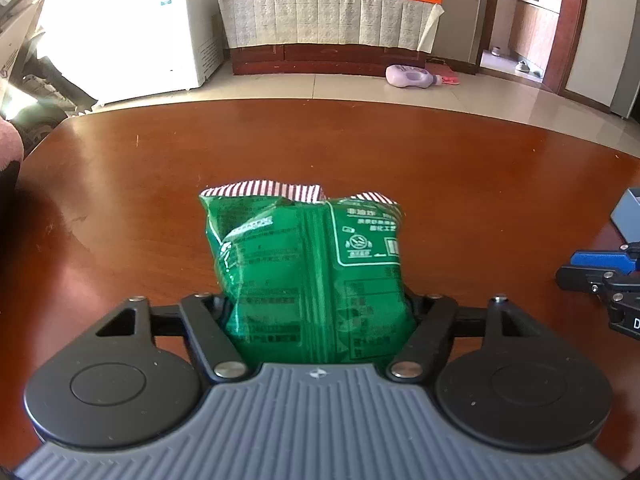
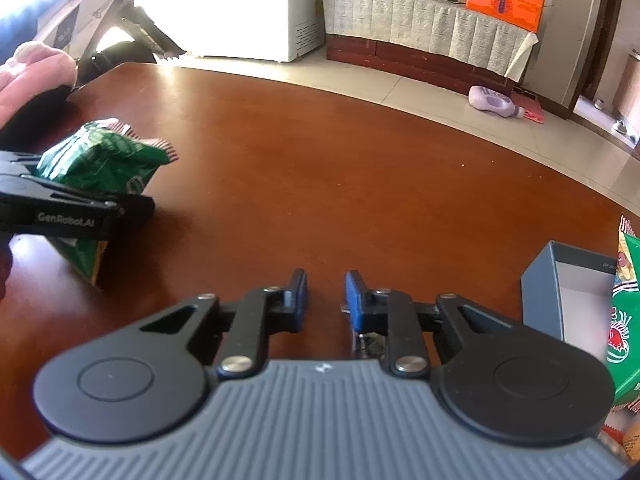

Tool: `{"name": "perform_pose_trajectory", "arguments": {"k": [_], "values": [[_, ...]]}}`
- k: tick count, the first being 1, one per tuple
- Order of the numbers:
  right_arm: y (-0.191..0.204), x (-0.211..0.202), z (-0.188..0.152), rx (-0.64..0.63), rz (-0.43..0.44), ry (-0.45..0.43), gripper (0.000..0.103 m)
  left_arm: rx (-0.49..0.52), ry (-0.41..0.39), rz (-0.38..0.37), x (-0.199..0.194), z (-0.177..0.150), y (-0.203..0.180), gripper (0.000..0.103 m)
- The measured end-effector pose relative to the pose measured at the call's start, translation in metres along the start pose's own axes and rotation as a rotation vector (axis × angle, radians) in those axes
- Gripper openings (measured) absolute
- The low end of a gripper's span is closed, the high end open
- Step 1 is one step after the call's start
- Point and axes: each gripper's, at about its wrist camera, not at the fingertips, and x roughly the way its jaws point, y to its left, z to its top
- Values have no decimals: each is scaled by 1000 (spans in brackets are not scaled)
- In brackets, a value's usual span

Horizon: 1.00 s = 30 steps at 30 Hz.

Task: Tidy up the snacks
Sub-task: 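Close the left gripper on the green chip bag and lift it, then grasp the small clear candy packet with the right gripper while the left gripper holds the chip bag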

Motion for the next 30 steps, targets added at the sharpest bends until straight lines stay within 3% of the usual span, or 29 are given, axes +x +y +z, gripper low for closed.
{"name": "perform_pose_trajectory", "arguments": {"k": [10,30], "values": [[3,-6,-1,-7,16,11,16,23,-11,-8,-10,-1,-4,62],[12,-31,-19,21,40,24,14,3,-36,-47,-29,-1,5,60]]}}
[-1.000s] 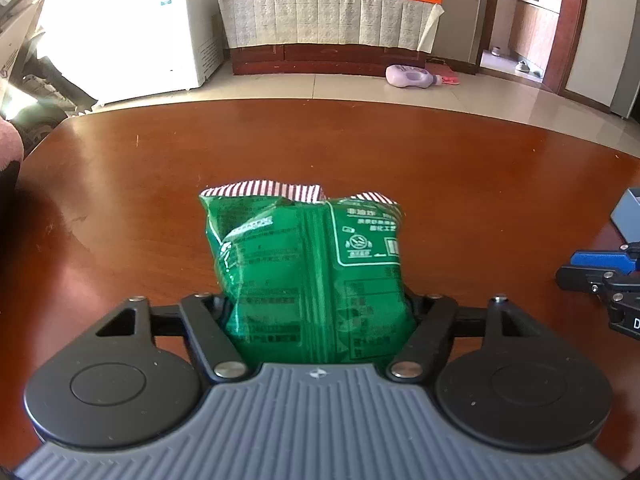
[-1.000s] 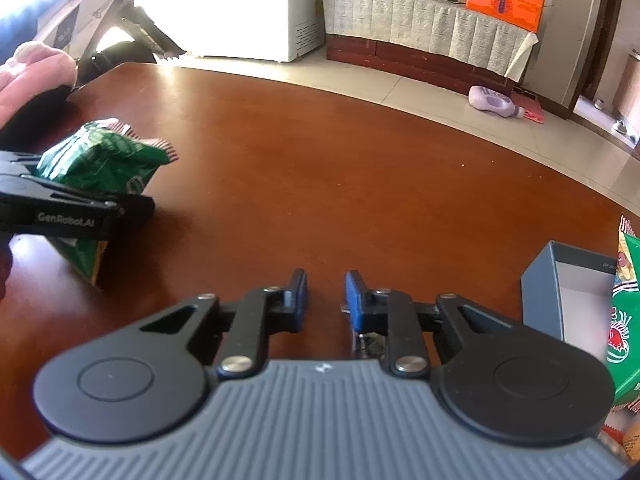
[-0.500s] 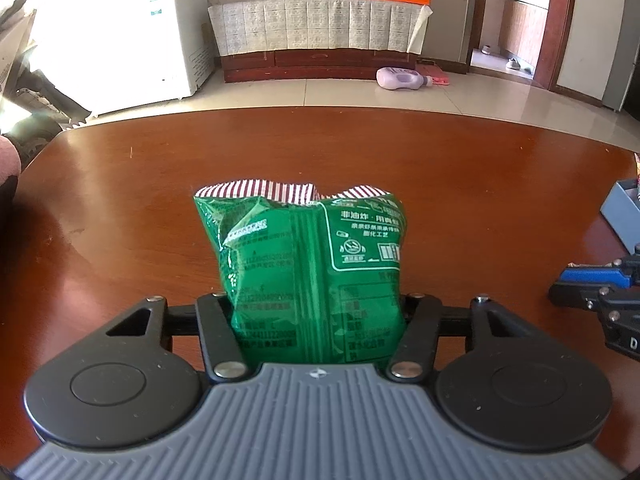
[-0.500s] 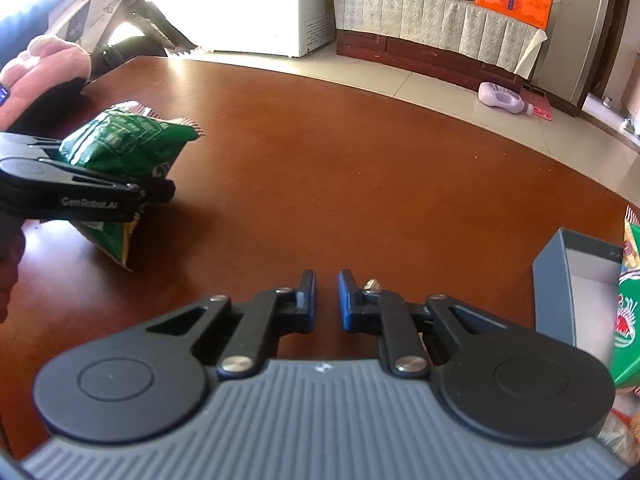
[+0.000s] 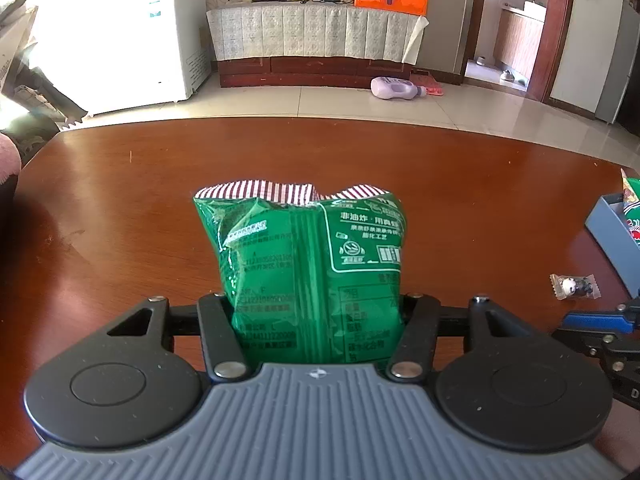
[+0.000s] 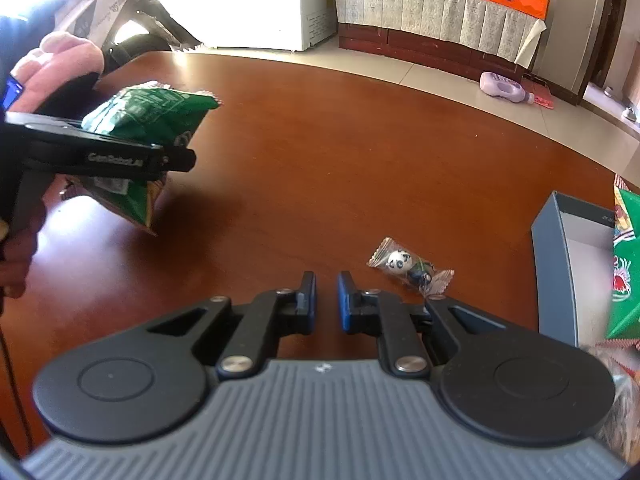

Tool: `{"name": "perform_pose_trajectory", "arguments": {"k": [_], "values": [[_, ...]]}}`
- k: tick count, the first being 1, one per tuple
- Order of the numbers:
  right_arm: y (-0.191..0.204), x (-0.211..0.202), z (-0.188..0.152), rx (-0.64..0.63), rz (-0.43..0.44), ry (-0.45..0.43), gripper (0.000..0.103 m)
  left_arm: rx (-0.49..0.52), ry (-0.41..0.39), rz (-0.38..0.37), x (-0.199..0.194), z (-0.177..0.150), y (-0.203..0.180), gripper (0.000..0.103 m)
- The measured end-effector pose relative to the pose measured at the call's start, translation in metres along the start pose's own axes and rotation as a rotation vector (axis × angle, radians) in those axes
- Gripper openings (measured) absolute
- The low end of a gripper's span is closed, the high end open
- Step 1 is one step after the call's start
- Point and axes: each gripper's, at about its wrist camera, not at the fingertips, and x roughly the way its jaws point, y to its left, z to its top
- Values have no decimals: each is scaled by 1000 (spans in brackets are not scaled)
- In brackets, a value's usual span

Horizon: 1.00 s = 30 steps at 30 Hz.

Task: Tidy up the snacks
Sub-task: 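Grasp the small clear candy packet with the right gripper while the left gripper holds the chip bag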

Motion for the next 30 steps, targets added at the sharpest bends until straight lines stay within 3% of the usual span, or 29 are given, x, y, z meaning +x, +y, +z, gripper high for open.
{"name": "perform_pose_trajectory", "arguments": {"k": [5,9,11,13,17,23,24,25,28,30], "values": [[1,-8,-10,0,-1,-34,14,-6,-2,-1,-6,-2,2,60],[-8,-6,-11,-17,-105,-52,17,-12,3,-15,-5,2,4,60],[-11,-1,-10,-46,-168,-42,32,-3,4,-14,-4,2,5,60],[-10,2,-9,-88,-208,-48,58,-6,11,-12,-2,3,8,60],[-9,13,-6,-184,-244,-46,67,-11,29,-7,3,5,14,60],[-33,19,4,-30,-125,-23,66,-8,40,-17,8,7,17,60],[-38,19,4,12,-93,-14,61,-7,42,-17,8,7,17,60],[-40,18,4,41,-63,-8,47,-6,43,-17,9,6,16,60],[-35,15,3,43,-55,-1,24,-1,44,-24,11,9,12,60],[-32,12,0,49,-51,3,21,6,42,-24,11,10,11,60]]}}
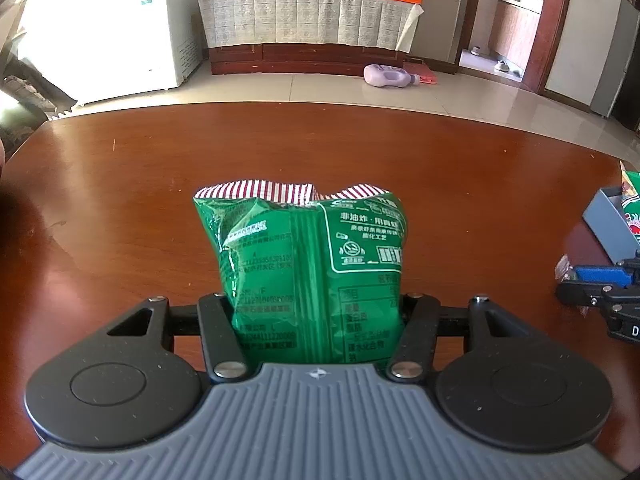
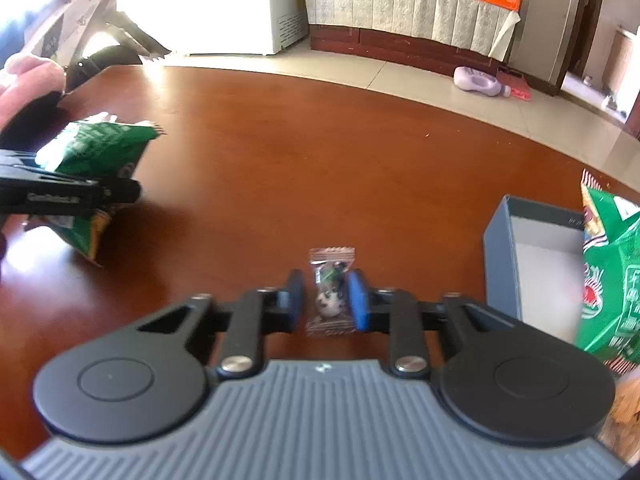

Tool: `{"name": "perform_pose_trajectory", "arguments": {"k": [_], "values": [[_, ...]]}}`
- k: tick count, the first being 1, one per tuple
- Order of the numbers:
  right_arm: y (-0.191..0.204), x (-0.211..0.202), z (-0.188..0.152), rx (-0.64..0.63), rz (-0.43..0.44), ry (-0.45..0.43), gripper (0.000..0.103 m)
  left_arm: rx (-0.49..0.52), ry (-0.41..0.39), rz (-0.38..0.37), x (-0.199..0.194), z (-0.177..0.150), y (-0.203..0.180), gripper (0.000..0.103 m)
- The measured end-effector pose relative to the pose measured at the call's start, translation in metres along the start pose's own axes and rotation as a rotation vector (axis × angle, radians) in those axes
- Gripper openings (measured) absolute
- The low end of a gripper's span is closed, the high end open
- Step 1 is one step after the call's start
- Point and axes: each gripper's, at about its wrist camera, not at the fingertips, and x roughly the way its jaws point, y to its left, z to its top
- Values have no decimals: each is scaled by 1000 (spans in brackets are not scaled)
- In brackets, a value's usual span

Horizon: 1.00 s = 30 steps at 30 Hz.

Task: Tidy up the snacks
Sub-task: 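Grasp the small clear candy packet with the right gripper while the left gripper holds the chip bag, then carry the green chip bag and candy packet over the box with both grippers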

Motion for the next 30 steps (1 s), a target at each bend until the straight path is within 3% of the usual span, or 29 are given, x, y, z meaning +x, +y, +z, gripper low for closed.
{"name": "perform_pose_trajectory", "arguments": {"k": [11,23,30], "values": [[20,-34,-17,-34,31,-16,19,5,-38,2,-20,-5,-10,60],[31,-105,-41,-32,45,-119,18,21,-99,11,-55,-7,-53,60],[17,-126,-57,-8,23,-128,18,24,-110,7,-76,-9,-77,60]]}}
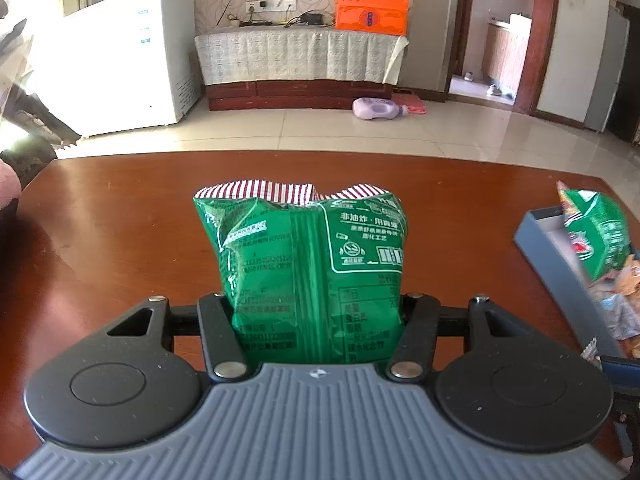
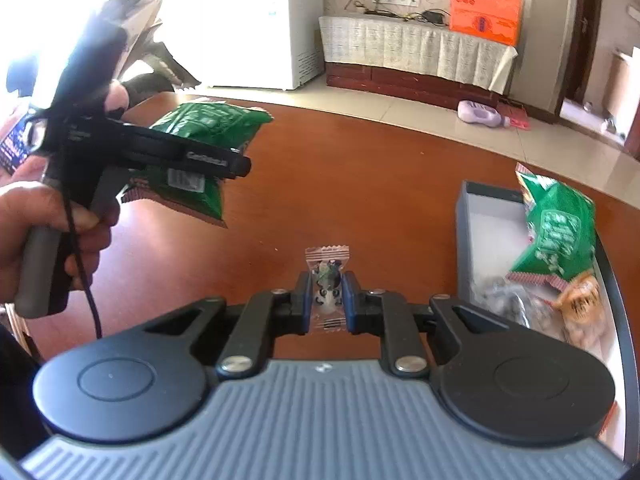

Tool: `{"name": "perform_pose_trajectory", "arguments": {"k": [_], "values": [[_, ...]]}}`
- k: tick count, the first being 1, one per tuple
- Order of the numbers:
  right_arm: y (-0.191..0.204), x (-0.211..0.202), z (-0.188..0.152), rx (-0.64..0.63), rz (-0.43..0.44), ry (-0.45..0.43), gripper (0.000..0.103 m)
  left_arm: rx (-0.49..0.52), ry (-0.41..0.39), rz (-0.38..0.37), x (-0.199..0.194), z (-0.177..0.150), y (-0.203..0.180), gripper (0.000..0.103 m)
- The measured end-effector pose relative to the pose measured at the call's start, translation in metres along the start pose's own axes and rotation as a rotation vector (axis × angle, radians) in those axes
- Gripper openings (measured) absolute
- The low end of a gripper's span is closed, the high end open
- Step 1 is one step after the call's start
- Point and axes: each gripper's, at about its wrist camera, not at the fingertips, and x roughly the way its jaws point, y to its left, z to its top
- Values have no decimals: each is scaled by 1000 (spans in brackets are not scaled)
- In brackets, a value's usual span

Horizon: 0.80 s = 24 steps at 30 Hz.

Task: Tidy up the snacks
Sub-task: 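Carry the green chip bag and candy packet over the box with both grippers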

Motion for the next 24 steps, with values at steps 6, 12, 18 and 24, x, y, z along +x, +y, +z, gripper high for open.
{"name": "perform_pose_trajectory", "arguments": {"k": [6,12,18,24], "values": [[-20,-24,-6,32,-27,-37,18,84,-30,-39,-12,-1,-37,60],[-45,-38,-12,76,-51,-54,18,111,-57,-81,-16,4,-70,60],[-67,-51,-19,105,-74,-63,18,169,-89,-128,-20,8,-116,60],[-89,-63,-32,133,-101,-64,18,194,-102,-160,-16,10,-155,60]]}}
